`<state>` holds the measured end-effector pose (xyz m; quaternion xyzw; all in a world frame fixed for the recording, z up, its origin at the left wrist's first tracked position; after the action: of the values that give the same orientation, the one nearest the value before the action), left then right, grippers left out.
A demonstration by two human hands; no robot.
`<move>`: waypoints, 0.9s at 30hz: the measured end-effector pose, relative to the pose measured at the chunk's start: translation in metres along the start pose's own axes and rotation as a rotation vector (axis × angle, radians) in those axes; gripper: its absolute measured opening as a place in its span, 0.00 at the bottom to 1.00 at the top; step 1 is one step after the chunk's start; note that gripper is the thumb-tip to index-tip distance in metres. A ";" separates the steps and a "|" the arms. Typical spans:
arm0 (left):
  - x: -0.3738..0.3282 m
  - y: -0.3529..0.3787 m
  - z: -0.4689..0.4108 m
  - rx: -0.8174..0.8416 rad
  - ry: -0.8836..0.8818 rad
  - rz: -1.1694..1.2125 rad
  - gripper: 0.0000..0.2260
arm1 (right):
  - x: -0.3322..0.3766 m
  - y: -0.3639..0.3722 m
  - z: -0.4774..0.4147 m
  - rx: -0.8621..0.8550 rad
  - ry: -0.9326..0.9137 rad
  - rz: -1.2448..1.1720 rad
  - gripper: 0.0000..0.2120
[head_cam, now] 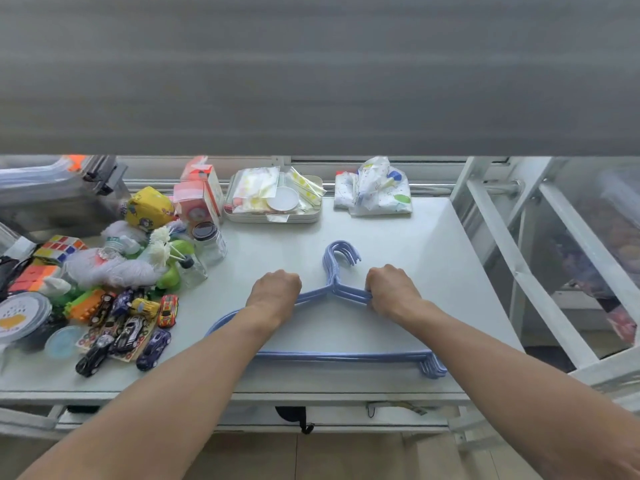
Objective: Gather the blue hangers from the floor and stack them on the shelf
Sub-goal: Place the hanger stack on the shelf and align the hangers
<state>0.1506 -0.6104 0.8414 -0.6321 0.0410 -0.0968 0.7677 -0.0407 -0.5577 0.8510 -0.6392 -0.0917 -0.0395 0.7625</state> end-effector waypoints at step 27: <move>-0.079 -0.039 -0.093 0.075 -0.376 0.405 0.16 | -0.005 0.007 0.000 -0.091 0.038 -0.071 0.12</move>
<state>0.0522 -0.6914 0.8569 -0.5890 0.0200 0.1761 0.7884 -0.0446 -0.5568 0.8437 -0.6686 -0.0980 -0.0828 0.7325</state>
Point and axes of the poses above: each hand's wrist, its own z-axis away from the middle knuckle, its own y-axis out of the palm, x = y × z, the point moved 6 cm from there along -z, towards the middle knuckle, and after that the axes turned 13 degrees about -y, right-handed, at the moved point
